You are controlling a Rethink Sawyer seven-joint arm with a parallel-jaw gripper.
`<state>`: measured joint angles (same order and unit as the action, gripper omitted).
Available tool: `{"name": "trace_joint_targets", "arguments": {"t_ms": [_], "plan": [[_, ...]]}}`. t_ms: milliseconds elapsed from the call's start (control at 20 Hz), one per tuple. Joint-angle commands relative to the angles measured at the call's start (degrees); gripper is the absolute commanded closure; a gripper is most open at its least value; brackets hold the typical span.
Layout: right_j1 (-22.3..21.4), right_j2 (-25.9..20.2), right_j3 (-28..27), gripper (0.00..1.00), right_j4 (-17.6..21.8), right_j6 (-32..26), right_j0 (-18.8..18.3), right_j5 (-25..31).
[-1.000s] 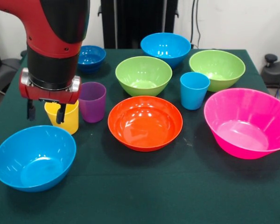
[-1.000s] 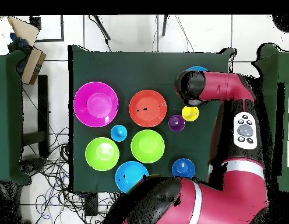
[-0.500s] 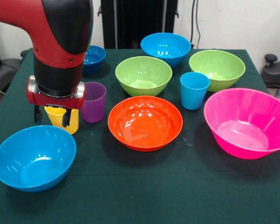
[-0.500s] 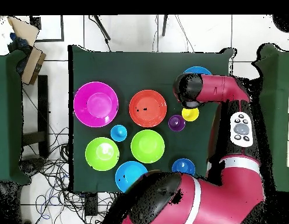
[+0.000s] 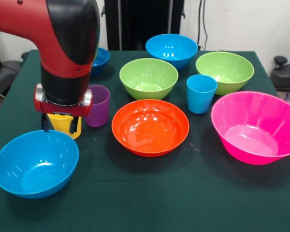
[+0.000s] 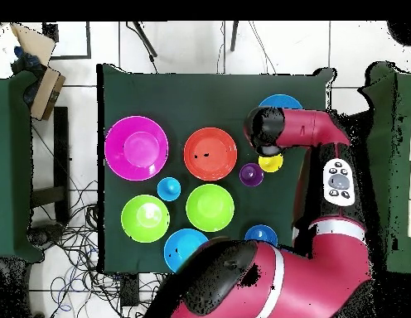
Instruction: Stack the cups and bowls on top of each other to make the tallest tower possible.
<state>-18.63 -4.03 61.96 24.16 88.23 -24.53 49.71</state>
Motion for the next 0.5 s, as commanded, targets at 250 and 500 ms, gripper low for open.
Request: {"name": "trace_joint_targets", "arguments": {"t_ms": [250,500], "plan": [[1.55,-3.26,3.21,0.00,2.41,-1.48,2.54,-3.61],[2.10,-2.78,2.87,0.00,2.74,-0.96,3.32,-3.97]]}}
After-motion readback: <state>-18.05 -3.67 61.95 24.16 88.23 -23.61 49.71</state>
